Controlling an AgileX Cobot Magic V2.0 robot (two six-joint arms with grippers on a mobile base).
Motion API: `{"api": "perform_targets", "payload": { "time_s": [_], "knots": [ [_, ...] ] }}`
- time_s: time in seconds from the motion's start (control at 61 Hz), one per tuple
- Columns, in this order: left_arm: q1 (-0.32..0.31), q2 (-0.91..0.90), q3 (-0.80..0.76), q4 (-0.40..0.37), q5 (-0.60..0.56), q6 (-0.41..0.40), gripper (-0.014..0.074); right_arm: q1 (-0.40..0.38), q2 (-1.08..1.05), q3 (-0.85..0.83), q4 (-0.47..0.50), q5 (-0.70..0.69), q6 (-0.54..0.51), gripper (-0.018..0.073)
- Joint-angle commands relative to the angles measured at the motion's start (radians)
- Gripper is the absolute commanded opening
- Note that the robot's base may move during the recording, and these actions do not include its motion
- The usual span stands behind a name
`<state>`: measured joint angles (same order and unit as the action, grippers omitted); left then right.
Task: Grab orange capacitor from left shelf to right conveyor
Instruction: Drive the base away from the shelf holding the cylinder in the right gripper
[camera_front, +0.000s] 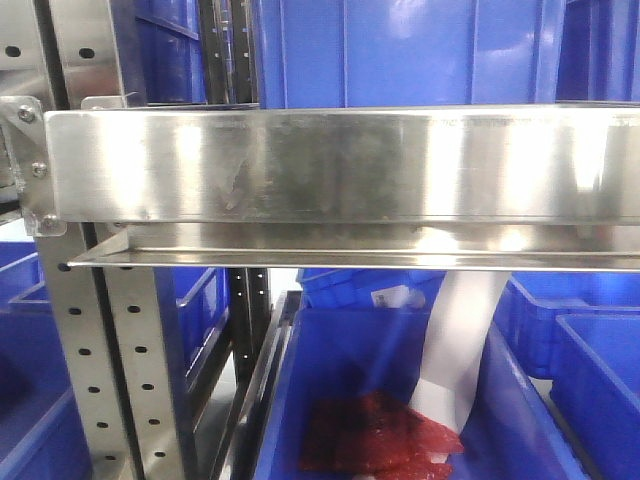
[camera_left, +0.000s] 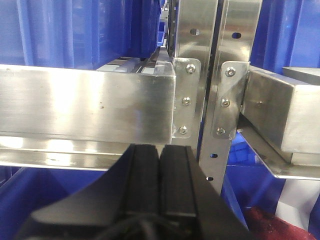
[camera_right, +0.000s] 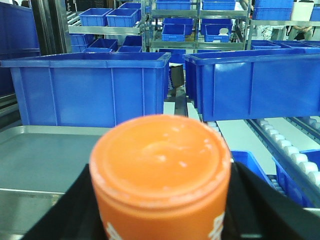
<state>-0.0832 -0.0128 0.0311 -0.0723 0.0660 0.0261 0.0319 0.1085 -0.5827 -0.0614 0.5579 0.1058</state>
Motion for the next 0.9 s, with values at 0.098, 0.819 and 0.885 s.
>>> {"api": "perform_targets", "payload": {
  "time_s": [0.098, 0.819, 0.885],
  "knots": [
    [0.001, -0.011, -0.003, -0.002, -0.09, -0.002, -0.0127, -0.008, 0.015, -0.029, -0.014, -0.086, -0.002, 0.0067],
    [0.001, -0.011, -0.003, -0.002, -0.09, -0.002, -0.0127, -0.007, 0.015, -0.029, -0.014, -0.086, -0.002, 0.0067],
    [0.001, -0.011, -0.003, -0.002, -0.09, -0.002, -0.0127, -0.007, 0.015, -0.029, -0.014, -0.086, -0.002, 0.0067]
  ]
}}
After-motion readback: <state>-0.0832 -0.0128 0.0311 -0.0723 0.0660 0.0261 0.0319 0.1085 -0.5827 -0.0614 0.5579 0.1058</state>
